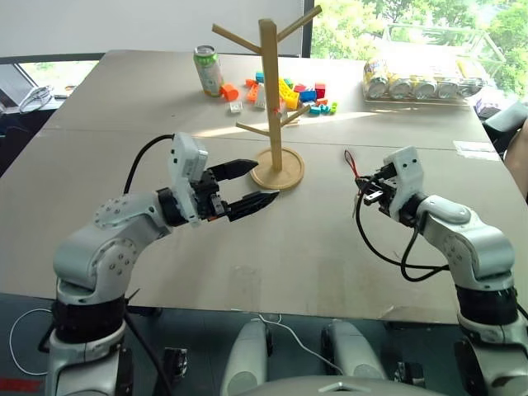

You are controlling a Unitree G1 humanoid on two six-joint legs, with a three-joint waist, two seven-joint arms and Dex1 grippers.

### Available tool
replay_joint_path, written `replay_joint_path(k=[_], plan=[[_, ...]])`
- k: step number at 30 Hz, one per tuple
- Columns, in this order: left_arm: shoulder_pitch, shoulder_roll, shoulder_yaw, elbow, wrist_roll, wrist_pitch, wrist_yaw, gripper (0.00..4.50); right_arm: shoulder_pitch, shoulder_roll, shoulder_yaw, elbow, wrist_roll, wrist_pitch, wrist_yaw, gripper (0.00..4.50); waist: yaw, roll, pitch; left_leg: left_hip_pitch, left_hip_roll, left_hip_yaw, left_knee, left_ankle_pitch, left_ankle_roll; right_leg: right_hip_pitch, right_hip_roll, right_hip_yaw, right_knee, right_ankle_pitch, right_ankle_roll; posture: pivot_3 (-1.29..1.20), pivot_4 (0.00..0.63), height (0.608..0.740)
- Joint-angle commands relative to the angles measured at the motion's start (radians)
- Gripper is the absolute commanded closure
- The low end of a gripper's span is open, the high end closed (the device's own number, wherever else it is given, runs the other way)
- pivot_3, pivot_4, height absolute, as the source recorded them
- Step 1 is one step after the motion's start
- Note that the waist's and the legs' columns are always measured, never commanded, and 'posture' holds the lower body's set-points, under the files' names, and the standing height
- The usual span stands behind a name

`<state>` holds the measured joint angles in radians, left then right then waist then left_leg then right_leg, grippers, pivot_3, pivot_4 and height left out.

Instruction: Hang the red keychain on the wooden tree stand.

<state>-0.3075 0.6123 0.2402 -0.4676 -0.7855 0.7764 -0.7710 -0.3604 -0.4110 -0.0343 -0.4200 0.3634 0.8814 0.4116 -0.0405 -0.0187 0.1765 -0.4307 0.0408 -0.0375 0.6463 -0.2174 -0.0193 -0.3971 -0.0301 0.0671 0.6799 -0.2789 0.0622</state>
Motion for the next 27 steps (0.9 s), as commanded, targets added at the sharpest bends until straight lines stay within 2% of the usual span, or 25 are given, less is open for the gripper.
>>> replay_joint_path(k=[1,7,17,27], plan=[[0.030,-0.030,0.074,-0.110,-0.067,-0.003,0.107,0.00,0.037,0.010,0.006,-0.130,0.025,-0.097,0.029,4.44,0.000,0.000,0.000,0.000,0.000,0.000,0.000,0.000,0.000,0.000,0.000,0.000,0.000,0.000,0.000,0.00,0.150,0.740],[0.102,-0.078,0.114,-0.253,-0.235,0.035,0.298,0.00,0.034,0.087,0.052,-0.152,0.020,-0.270,0.048,4.44,0.000,0.000,0.000,0.001,0.000,0.000,0.002,0.000,0.000,0.001,0.000,0.001,0.001,0.000,0.000,0.00,0.150,0.740],[0.165,-0.027,0.153,-0.284,-0.354,-0.003,0.376,0.00,-0.044,0.116,0.136,-0.062,-0.003,-0.448,0.147,4.44,0.000,0.000,0.000,0.001,0.000,0.000,0.002,0.000,0.000,0.001,0.000,0.001,0.000,0.000,0.000,0.00,0.150,0.740],[0.178,-0.008,0.141,-0.297,-0.396,-0.041,0.414,0.00,-0.142,0.167,0.167,0.087,-0.041,-0.533,0.148,4.44,0.000,0.000,0.000,0.002,0.000,0.000,0.002,0.000,0.000,0.001,0.000,0.001,0.000,0.000,0.000,0.00,0.150,0.740]])
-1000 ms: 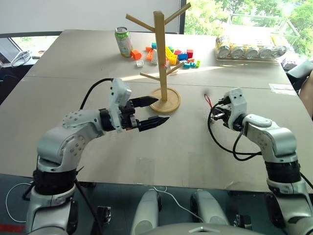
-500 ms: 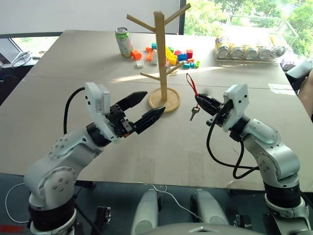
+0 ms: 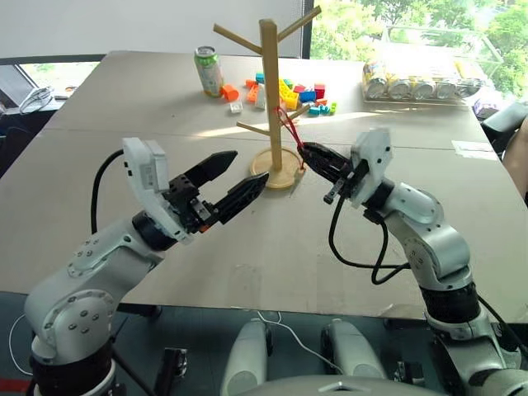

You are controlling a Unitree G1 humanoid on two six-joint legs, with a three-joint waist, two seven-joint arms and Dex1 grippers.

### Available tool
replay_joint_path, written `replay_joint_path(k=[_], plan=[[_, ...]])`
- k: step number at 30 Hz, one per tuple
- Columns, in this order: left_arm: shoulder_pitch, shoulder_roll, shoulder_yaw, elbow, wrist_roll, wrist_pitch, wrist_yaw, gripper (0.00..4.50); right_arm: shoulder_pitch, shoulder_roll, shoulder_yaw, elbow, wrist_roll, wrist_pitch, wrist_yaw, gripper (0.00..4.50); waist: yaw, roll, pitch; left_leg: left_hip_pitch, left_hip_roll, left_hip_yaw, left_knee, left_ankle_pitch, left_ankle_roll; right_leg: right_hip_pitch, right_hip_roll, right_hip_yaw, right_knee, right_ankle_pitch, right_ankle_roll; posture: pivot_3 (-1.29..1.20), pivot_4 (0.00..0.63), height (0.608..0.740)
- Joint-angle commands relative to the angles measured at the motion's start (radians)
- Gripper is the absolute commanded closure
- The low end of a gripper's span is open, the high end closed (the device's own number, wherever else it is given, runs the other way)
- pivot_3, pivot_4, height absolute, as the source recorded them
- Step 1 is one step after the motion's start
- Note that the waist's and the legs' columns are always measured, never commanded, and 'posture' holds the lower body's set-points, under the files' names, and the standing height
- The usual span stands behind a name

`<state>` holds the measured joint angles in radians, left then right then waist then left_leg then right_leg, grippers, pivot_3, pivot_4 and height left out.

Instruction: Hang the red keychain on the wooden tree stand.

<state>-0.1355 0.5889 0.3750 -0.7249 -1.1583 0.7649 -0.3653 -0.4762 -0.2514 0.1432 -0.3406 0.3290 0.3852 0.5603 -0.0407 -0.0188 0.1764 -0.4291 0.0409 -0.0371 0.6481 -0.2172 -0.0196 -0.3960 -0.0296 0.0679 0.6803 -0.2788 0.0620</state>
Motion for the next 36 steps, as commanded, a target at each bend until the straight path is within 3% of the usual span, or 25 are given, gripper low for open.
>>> replay_joint_path(k=[1,36], plan=[[0.007,0.017,0.005,-0.040,-0.026,-0.033,0.011,0.00,-0.031,0.008,-0.011,0.016,-0.010,-0.041,-0.001,4.44,0.001,0.000,0.000,0.000,0.000,0.000,0.000,0.000,0.000,0.000,0.000,0.000,0.000,0.000,0.000,0.00,0.150,0.740],[0.009,0.041,-0.042,-0.044,-0.028,-0.106,0.062,0.00,-0.089,0.016,-0.014,0.126,-0.069,-0.112,0.002,4.44,0.001,0.000,0.000,0.000,0.000,0.000,0.000,0.000,0.000,0.000,0.000,0.000,0.000,0.000,0.000,0.00,0.150,0.740]])
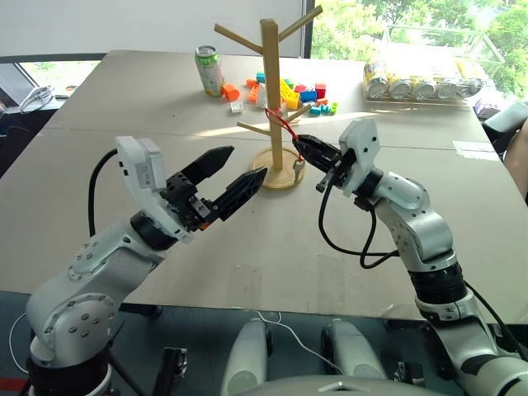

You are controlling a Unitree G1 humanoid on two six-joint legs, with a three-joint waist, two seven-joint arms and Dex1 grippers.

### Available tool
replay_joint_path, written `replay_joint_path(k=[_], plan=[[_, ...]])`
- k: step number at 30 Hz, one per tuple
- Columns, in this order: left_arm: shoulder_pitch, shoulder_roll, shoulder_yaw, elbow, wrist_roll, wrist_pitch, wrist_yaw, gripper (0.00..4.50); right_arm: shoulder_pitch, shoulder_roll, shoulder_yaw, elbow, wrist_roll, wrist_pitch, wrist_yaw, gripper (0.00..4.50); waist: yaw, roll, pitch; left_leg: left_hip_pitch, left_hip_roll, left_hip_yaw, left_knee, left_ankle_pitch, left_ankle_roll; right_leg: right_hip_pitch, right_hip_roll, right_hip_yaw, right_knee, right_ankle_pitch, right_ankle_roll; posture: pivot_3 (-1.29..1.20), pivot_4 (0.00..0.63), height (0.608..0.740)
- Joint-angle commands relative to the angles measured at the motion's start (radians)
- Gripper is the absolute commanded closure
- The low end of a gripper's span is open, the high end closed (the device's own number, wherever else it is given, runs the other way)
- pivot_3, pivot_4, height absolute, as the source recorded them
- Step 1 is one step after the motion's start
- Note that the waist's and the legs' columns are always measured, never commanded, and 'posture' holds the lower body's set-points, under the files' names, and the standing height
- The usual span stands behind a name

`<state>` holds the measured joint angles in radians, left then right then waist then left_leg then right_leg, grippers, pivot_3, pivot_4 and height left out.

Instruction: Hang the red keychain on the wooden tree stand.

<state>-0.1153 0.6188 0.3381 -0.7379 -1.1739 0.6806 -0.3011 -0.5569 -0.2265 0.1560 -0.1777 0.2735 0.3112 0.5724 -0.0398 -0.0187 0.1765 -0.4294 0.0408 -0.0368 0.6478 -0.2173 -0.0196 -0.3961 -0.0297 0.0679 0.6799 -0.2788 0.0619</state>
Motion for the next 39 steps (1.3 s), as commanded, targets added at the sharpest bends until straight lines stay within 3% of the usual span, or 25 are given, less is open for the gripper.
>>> replay_joint_path(k=[1,39], plan=[[-0.012,0.012,-0.006,-0.030,-0.012,-0.022,-0.003,0.00,-0.007,-0.011,-0.028,-0.039,-0.016,-0.043,-0.013,4.44,0.000,0.000,0.000,0.000,0.000,0.000,0.000,0.000,0.000,0.000,0.000,0.000,0.000,0.000,0.000,0.00,0.150,0.740],[-0.022,0.027,-0.021,-0.024,-0.020,-0.032,0.013,0.00,-0.031,0.004,-0.036,-0.015,-0.037,-0.076,-0.039,4.44,0.000,0.000,0.000,0.000,0.000,0.000,0.000,0.000,0.000,0.000,0.000,0.000,0.000,0.000,0.000,0.00,0.150,0.740]])
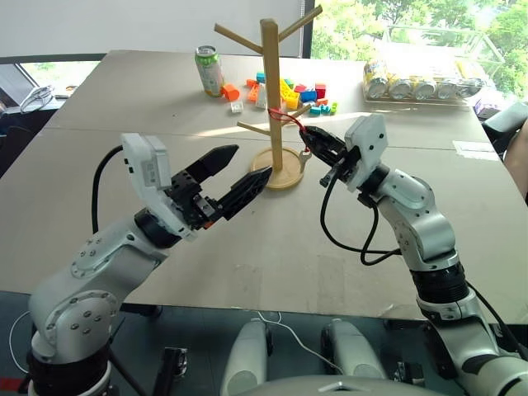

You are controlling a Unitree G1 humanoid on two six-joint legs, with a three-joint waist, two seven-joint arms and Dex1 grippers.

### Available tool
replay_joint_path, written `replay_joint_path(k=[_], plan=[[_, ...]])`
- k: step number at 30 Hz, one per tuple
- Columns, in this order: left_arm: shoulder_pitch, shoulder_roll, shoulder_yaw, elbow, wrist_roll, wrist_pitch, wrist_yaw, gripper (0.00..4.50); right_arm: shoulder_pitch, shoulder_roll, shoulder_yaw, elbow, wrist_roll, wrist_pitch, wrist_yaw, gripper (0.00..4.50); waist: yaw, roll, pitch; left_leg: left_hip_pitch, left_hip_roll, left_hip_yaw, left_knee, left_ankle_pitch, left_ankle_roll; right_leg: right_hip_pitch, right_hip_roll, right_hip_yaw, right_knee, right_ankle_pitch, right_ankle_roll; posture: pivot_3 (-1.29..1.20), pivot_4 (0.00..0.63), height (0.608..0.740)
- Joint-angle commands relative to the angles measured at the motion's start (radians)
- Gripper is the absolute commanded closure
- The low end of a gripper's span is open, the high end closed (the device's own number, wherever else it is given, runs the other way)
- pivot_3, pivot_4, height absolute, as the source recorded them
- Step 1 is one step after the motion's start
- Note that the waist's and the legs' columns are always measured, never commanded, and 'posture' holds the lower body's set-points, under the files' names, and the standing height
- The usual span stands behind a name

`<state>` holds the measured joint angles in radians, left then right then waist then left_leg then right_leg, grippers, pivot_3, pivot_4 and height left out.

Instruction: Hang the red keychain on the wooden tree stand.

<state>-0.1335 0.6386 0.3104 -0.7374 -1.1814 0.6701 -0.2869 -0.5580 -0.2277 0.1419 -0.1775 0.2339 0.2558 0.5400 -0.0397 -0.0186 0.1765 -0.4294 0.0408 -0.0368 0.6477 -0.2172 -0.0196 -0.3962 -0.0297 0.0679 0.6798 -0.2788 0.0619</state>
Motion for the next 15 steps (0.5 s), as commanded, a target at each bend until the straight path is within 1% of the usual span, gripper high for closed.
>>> replay_joint_path(k=[1,15], plan=[[-0.004,0.007,0.006,-0.024,-0.012,-0.021,-0.002,0.00,-0.032,0.006,-0.021,-0.013,0.002,-0.021,-0.007,4.44,0.000,0.000,0.000,0.000,0.000,0.000,0.000,0.000,0.000,0.000,0.000,0.000,0.000,0.000,0.000,0.00,0.150,0.740],[-0.006,0.004,0.001,-0.022,-0.005,-0.024,0.003,0.00,-0.043,0.009,0.010,0.008,-0.017,-0.013,0.011,4.44,0.000,0.000,0.000,0.000,0.000,0.000,0.000,0.000,0.000,0.000,0.000,0.000,0.000,0.000,0.000,0.00,0.150,0.740]])
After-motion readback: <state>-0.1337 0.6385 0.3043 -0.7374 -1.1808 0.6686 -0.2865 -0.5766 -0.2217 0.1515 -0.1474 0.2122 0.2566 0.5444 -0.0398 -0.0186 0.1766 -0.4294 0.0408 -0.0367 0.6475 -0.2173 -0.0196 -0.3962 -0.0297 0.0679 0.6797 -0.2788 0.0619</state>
